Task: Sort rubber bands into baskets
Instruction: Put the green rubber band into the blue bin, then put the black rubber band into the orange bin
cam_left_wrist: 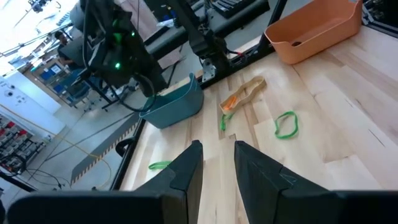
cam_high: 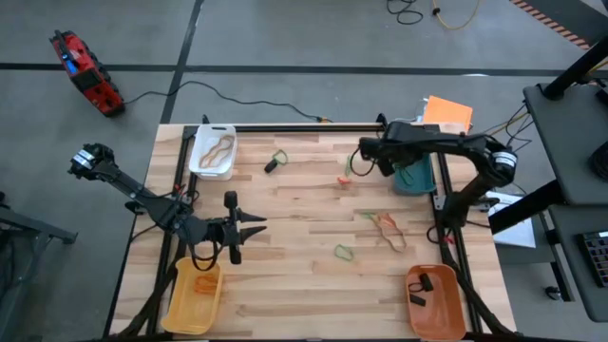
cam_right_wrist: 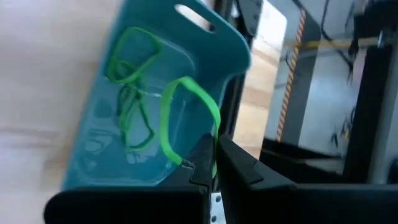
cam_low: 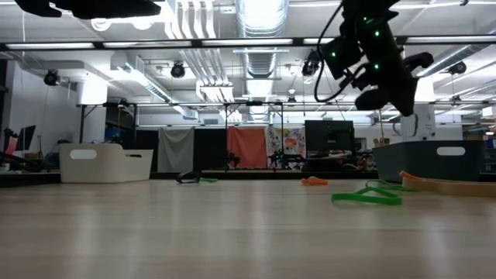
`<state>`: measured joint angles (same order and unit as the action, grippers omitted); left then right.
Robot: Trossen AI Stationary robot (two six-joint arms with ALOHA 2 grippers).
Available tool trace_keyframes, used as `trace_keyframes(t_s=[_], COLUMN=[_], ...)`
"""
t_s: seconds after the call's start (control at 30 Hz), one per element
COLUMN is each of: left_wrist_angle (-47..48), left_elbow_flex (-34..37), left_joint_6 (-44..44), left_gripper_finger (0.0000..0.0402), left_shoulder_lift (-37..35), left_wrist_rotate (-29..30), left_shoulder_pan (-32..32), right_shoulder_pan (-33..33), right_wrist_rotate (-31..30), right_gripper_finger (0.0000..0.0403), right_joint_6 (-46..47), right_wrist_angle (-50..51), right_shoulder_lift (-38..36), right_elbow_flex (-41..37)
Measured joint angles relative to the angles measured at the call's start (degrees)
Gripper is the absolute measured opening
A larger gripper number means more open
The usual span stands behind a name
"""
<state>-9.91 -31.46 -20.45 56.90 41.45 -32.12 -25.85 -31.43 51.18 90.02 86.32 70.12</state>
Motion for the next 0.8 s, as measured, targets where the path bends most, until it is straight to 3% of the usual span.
trace_keyframes(t_s=[0.2,0.53,0.67,0.8], left_wrist_angle=[0.02,0.03,0.02,-0.05], left_elbow_flex=[0.0,0.0,0.0,0.0], left_joint_6=[0.14,0.58,1.67,5.26], left_gripper_finger=[0.0077,0.0077,0.0077,0.0077], left_shoulder_lift=[0.0,0.0,0.0,0.08], left_wrist_rotate=[0.0,-0.01,0.0,-0.08], left_shoulder_pan=[0.0,0.0,0.0,-0.02], right_shoulder_pan=[-2.71,-0.95,2.48,11.26], right_wrist_rotate=[0.25,0.05,0.07,-0.22], right_gripper_finger=[0.0033,0.0142,0.0168,0.0179], right_joint_6=[-1.21,-1.25,1.42,0.8], right_wrist_angle=[-0.16,-0.4,-1.43,-9.28], right_shoulder_lift=[0.0,0.0,-0.19,-1.43], right_elbow_flex=[-0.91,-0.81,-0.28,-0.81])
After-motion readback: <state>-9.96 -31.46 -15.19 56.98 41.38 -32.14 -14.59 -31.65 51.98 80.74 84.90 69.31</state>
